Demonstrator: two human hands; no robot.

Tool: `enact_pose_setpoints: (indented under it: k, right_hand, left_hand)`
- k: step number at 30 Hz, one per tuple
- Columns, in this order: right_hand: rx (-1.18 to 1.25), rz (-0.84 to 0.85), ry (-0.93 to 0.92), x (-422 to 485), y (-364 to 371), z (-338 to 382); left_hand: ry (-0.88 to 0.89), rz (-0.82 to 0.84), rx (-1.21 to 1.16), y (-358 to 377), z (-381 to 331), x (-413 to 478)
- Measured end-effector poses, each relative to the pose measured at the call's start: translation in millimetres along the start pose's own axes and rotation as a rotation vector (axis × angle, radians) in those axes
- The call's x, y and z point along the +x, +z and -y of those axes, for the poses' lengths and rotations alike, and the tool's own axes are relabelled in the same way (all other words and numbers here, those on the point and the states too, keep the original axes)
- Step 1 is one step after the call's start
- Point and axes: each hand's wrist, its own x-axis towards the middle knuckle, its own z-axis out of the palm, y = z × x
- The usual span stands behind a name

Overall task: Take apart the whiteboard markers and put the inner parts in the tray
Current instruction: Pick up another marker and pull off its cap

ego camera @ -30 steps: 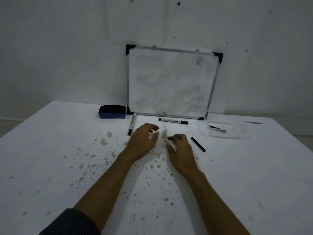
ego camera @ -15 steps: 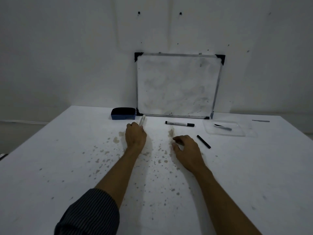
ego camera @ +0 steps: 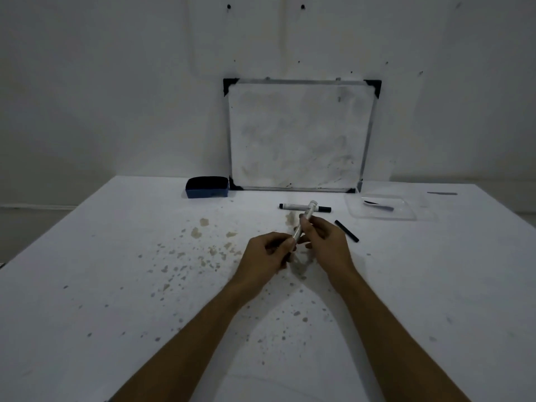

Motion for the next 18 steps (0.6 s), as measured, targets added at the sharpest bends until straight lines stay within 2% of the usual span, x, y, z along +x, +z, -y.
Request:
enact_pose_setpoints:
  k: [5, 8, 10, 14, 18]
  right_hand:
    - [0.008, 0.048, 0.02, 7, -4, 1]
    - [-0.118, 0.076, 0.013, 12, -3, -5]
    - [-0.12, 0.035, 0.023, 16, -3, -8]
    - [-0.097, -0.087, 0.076, 28, -18, -15]
    - [-0.055, -0.099, 0.095, 33, -23, -21]
  left_hand:
    - [-0.058, -0.023, 0.074, -7, 7, 19]
    - [0.068, -0.073, 0.376, -15, 15, 37]
    - [0.18, -0.111, 0.538, -17, 20, 53]
    - [0.268, -0.102, 0.707, -8, 25, 99]
    - [0.296, -0.044, 0.797, 0, 28, 141]
